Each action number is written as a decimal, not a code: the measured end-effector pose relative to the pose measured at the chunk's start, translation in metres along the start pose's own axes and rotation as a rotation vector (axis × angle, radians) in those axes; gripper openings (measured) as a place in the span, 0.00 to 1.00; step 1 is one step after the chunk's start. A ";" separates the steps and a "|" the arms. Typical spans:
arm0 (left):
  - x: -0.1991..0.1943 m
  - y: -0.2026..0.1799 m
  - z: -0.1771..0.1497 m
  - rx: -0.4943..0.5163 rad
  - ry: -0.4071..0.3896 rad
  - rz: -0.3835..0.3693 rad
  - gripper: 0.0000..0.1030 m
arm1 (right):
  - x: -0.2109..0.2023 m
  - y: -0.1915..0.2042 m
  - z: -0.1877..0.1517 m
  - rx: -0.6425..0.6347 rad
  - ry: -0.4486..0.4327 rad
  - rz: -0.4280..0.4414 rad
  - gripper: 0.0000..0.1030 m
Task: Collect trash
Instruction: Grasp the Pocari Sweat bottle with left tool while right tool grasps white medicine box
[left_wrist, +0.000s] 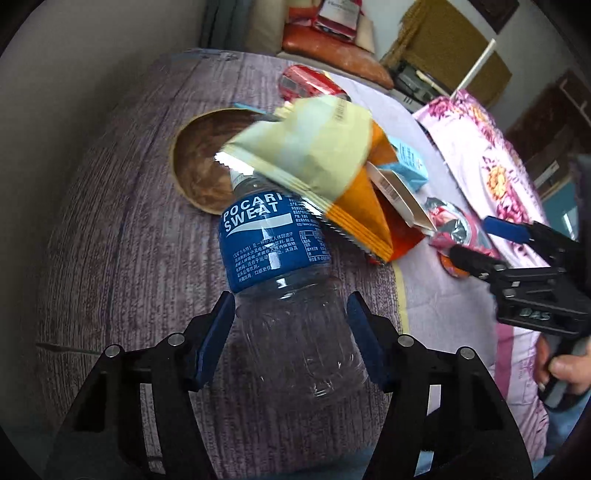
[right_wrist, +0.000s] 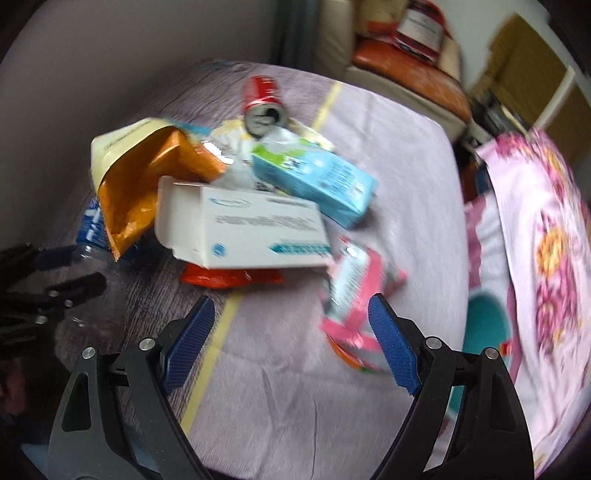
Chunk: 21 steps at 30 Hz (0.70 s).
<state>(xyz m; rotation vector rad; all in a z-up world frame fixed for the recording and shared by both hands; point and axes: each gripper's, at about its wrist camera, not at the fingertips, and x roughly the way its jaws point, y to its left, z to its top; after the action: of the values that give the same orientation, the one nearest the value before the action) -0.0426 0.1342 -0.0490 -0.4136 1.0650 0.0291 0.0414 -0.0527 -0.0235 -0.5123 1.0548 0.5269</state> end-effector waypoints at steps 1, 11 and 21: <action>0.000 0.004 0.000 -0.008 0.001 -0.006 0.67 | 0.004 0.005 0.003 -0.024 0.001 -0.006 0.79; 0.004 0.041 0.004 -0.091 0.038 -0.100 0.83 | 0.043 0.031 0.027 -0.205 0.007 -0.062 0.78; 0.015 0.022 0.007 -0.097 0.095 -0.094 0.85 | 0.024 0.028 0.039 -0.165 -0.086 -0.053 0.16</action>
<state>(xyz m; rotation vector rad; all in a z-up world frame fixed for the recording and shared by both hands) -0.0344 0.1541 -0.0653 -0.5569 1.1394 -0.0232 0.0595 -0.0029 -0.0331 -0.6557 0.9178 0.5866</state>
